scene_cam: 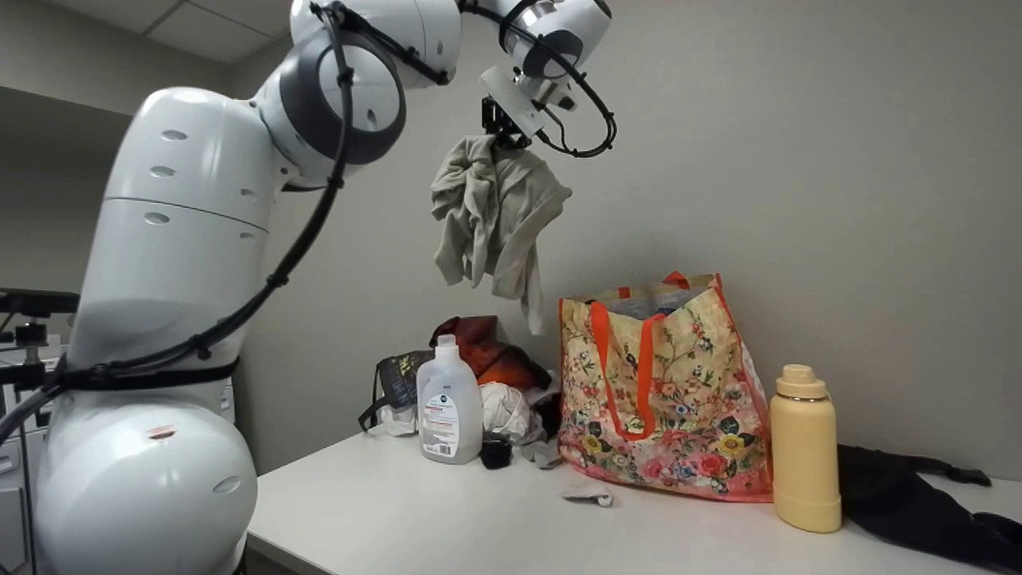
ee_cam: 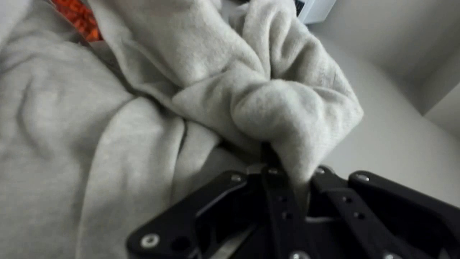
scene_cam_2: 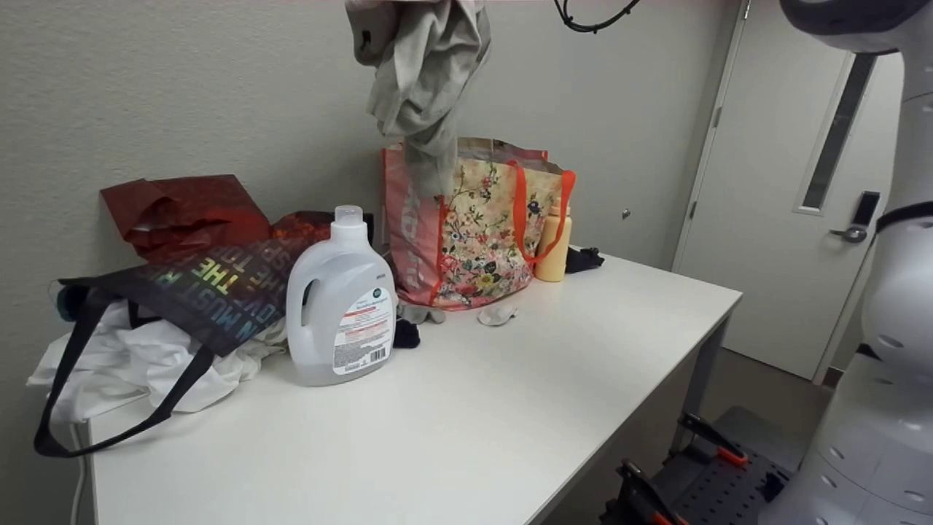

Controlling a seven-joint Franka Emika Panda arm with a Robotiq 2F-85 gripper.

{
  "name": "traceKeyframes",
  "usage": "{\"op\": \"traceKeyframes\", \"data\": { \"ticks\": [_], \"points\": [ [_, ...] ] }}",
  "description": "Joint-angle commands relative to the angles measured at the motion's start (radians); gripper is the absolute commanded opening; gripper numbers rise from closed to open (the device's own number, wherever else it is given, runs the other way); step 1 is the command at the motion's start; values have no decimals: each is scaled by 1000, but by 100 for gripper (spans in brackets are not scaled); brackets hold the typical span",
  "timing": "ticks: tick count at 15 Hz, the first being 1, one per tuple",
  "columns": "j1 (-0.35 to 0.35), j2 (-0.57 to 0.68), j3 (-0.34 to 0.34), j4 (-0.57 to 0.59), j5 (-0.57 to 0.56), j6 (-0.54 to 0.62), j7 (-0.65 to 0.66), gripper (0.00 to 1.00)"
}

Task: Put the cloth on the table in the bag

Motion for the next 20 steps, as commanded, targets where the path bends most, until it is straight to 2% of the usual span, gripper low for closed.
{"op": "traceKeyframes", "data": {
  "ticks": [1,6,7,10,20],
  "points": [
    [-36,114,14,232,34,147,80,3],
    [-96,213,28,411,10,383,95,3],
    [-80,221,-9,415,14,433,67,3],
    [-90,259,-28,429,-17,537,7,3],
    [-112,392,-67,317,-72,595,-160,3]
  ]
}}
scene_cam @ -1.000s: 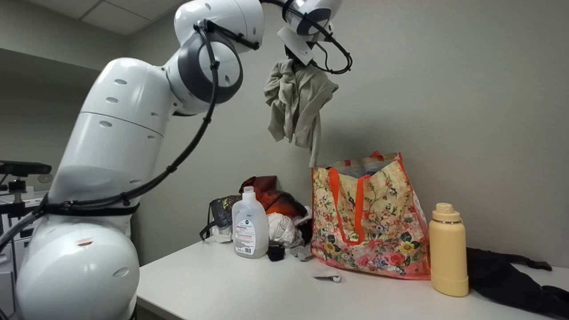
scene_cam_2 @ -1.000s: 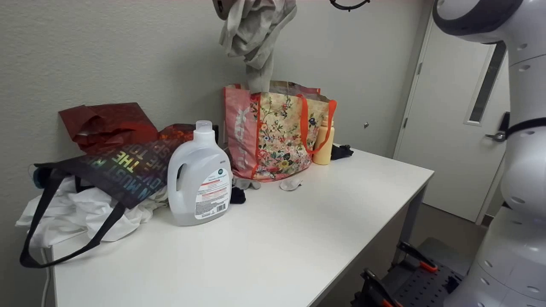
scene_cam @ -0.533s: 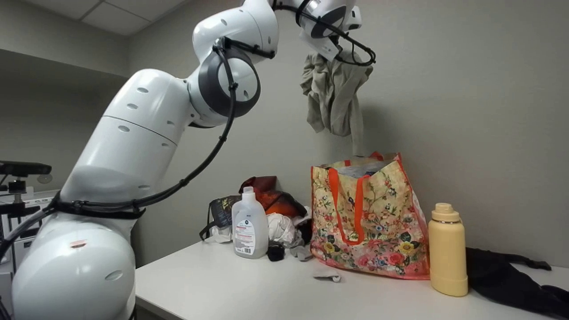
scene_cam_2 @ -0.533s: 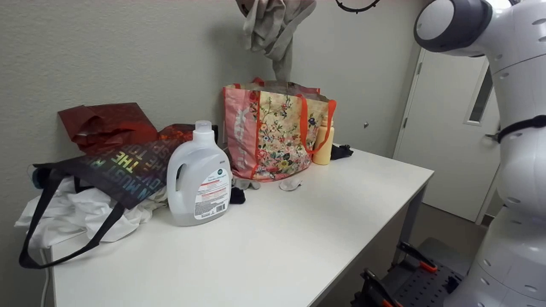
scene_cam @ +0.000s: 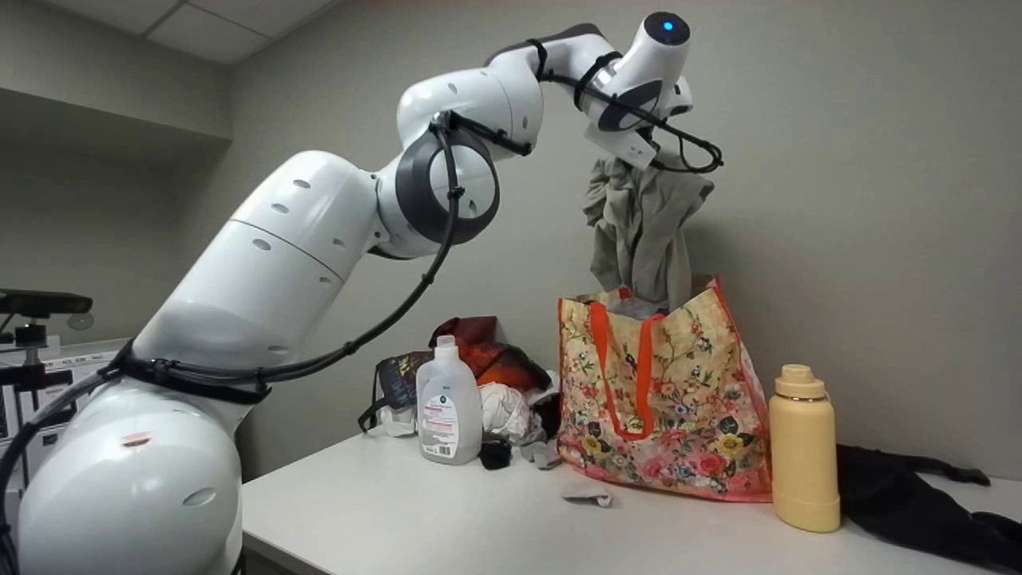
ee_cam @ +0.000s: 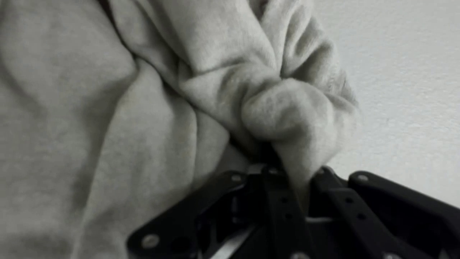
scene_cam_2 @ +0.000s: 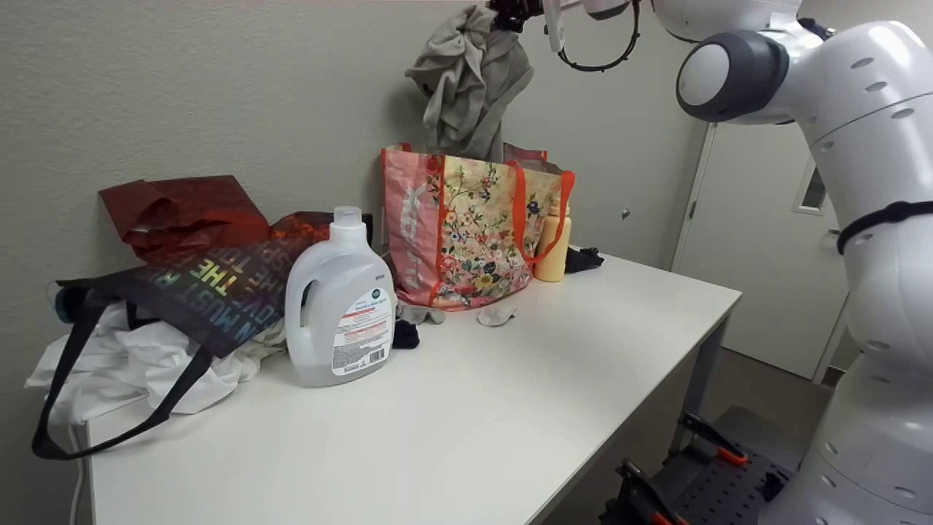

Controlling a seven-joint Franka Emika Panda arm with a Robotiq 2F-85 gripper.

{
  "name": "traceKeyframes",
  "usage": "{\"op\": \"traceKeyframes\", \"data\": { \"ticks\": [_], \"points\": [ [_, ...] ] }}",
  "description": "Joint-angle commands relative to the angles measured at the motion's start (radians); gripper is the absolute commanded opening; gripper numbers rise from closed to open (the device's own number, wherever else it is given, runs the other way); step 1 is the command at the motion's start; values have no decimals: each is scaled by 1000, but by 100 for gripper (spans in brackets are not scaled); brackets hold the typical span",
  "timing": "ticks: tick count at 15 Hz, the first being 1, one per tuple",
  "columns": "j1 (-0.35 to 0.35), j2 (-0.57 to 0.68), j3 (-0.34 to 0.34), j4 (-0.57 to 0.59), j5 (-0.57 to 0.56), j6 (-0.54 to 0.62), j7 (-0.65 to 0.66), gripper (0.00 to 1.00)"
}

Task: Put the cloth on the table in the bag

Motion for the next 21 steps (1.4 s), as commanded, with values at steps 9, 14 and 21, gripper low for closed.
{"op": "traceKeyframes", "data": {
  "ticks": [9,14,21],
  "points": [
    [2,16,-26,-305,-16,48,-155,3],
    [22,-40,-17,-534,-10,38,-242,3],
    [88,-289,58,-794,-76,39,-327,3]
  ]
}}
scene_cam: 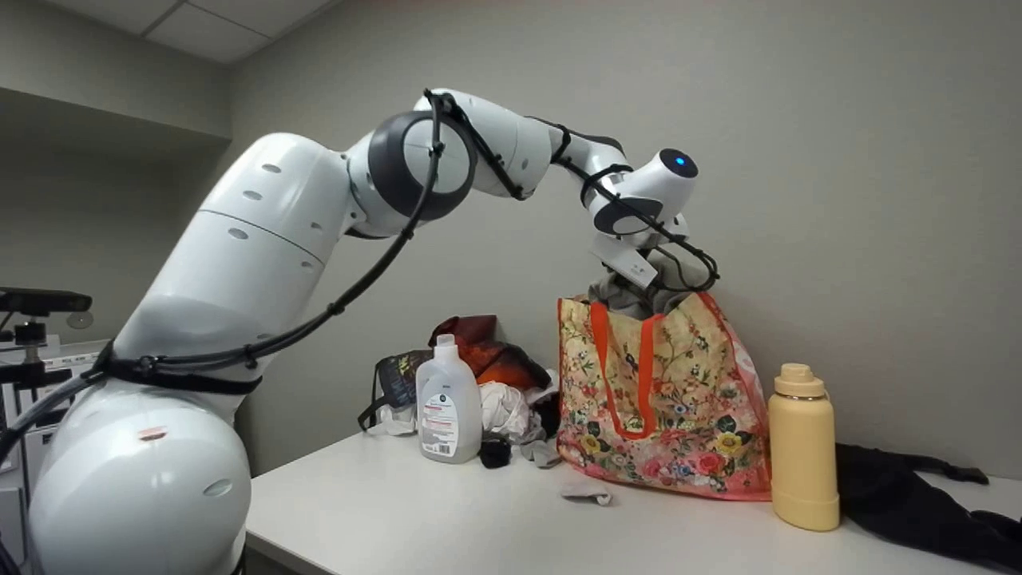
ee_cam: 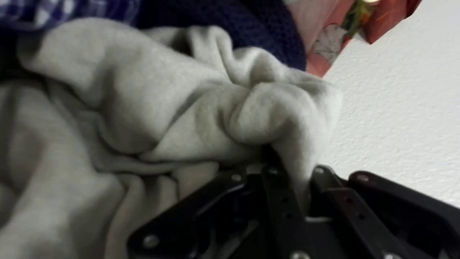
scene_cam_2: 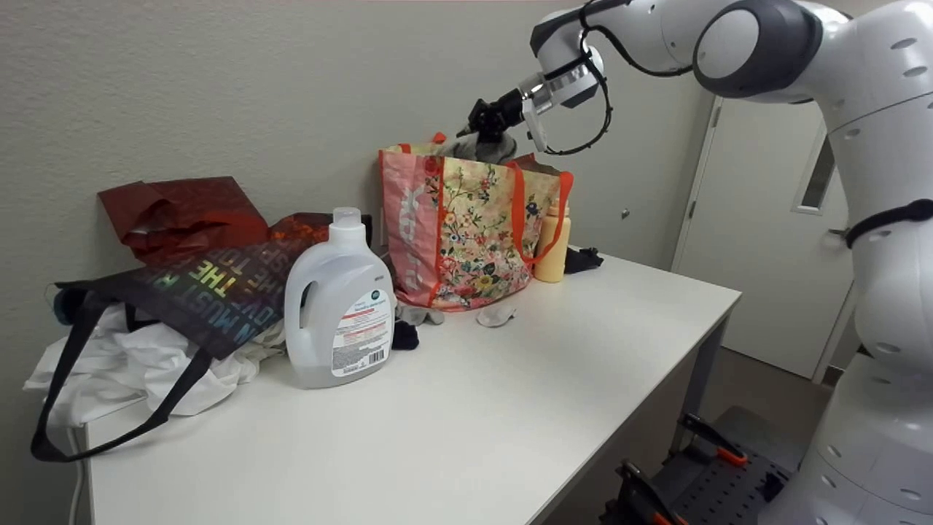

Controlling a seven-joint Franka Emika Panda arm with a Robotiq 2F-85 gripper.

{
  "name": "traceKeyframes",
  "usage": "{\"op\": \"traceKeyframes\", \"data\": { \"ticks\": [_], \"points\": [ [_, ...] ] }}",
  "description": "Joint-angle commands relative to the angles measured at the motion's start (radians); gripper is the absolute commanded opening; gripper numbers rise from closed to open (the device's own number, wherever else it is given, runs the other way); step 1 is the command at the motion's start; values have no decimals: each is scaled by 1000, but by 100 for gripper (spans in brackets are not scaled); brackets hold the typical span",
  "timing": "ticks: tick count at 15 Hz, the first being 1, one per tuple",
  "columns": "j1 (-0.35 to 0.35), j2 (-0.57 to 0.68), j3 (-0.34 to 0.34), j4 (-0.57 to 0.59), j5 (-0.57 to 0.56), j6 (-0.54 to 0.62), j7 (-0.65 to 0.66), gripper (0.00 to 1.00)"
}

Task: Put the cloth on the table in the bag

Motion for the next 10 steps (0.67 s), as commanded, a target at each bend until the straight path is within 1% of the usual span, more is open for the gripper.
{"op": "traceKeyframes", "data": {
  "ticks": [1,3,6,8,10],
  "points": [
    [31,-212,58,-215,-93,14,-16,3],
    [59,-298,83,-307,-182,14,24,3],
    [79,-344,101,-396,-313,10,125,3],
    [74,-345,105,-438,-354,12,173,3],
    [54,-321,100,-444,-333,-3,200,3]
  ]
}}
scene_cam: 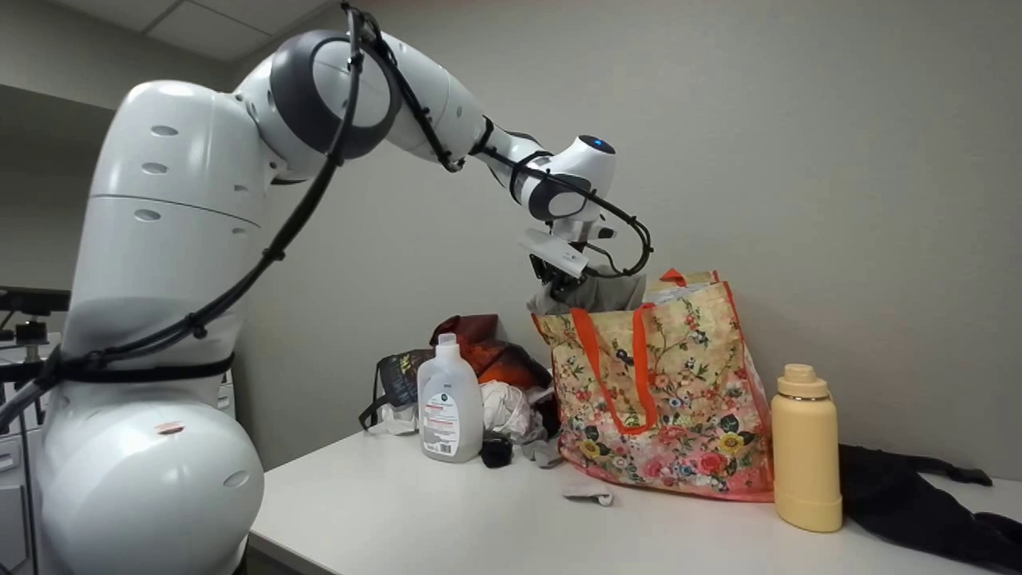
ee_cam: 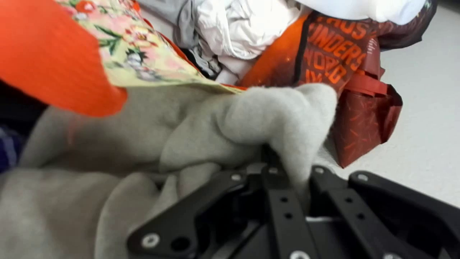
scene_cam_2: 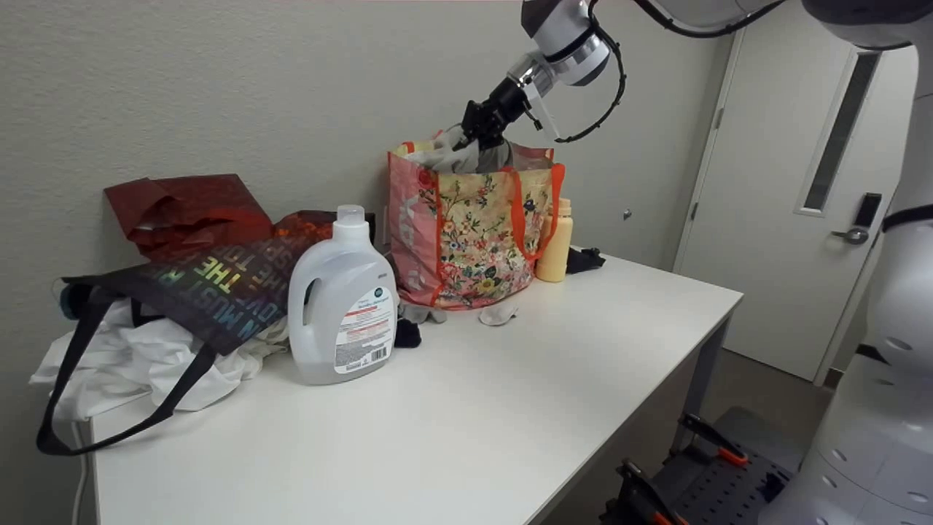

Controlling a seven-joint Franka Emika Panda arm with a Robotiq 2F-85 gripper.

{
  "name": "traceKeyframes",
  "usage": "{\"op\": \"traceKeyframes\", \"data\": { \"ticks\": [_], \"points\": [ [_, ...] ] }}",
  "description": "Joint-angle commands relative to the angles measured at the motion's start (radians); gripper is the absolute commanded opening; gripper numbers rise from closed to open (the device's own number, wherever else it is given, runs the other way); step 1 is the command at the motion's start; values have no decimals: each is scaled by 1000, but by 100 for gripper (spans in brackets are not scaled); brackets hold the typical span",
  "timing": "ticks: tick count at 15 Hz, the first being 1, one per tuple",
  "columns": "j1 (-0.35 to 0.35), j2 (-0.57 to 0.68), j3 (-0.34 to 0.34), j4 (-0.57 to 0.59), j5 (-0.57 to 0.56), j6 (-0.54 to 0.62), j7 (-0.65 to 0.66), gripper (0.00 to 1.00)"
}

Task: Put the cloth on the table in the bag

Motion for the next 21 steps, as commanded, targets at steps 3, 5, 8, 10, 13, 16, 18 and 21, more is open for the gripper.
{"op": "traceKeyframes", "data": {
  "ticks": [3,5,8,10,13,16,18,21],
  "points": [
    [-56,19,-4,-32,38,5,68,3],
    [-73,36,-5,-3,73,13,59,3],
    [-84,57,-4,38,109,43,57,3],
    [-86,77,-9,53,90,56,74,3],
    [-89,97,-12,57,71,52,116,44],
    [-85,103,-18,66,43,76,164,66],
    [-82,100,-20,83,8,86,211,81],
    [-77,77,-20,132,-71,48,303,99]
  ]
}}
